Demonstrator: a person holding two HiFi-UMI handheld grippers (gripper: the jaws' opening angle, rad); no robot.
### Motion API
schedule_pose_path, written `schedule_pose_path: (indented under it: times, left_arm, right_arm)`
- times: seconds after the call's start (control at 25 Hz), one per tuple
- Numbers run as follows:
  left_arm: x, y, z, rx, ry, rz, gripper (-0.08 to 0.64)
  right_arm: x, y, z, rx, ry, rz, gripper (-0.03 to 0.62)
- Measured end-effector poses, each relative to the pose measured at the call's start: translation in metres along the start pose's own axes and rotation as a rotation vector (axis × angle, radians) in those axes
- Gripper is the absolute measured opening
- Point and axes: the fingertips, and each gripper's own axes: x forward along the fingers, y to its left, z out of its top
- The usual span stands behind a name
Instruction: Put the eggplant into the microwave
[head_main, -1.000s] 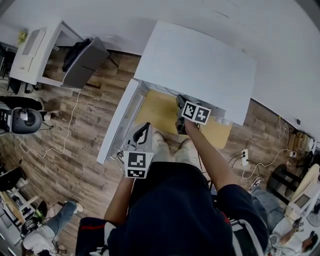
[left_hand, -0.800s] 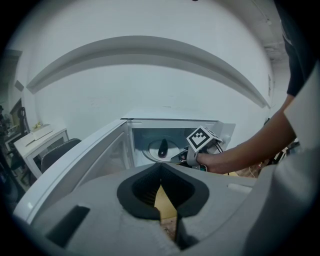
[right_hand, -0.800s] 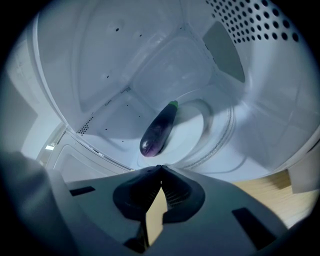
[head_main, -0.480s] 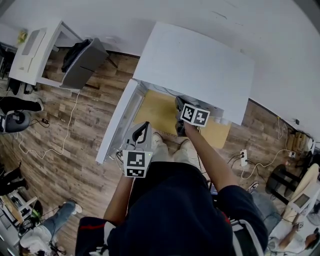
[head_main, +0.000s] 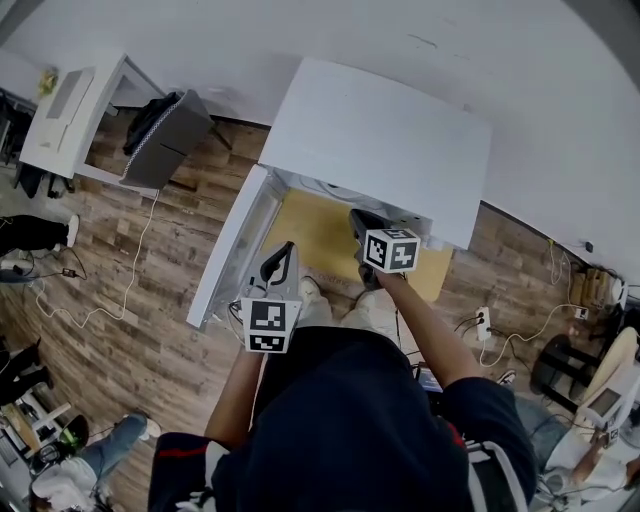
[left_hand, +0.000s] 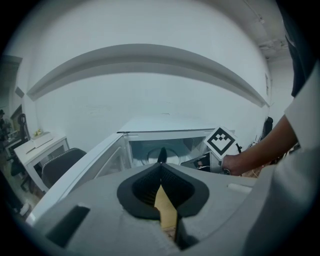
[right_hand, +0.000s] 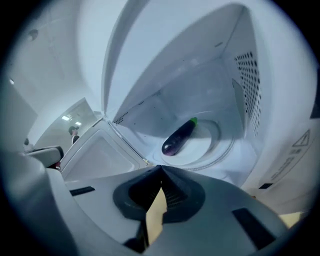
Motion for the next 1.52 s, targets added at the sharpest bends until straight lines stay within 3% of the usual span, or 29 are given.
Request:
schedule_pose_path:
  times: [0.48, 1.04, 1.52]
  left_arm:
    - [-0.002, -0.020, 0.033, 0.030, -0.075, 0.011, 0.015]
    - [-0.009, -0.043, 0.073, 0.051, -0.161, 0.043, 0.015]
    - [-0.028, -0.055, 0.108, 0.073, -0.247, 0.067, 0.015]
  right_arm:
    - [-0.070, 0.022, 0.021, -0.243, -0.061, 0.027, 0.011]
    - [-0.162, 0.050, 0.094, -0.322, -0.287, 0.063, 0.011]
    - [-0.209, 0.085, 0.129, -0.361, -0.417, 0.139, 0.011]
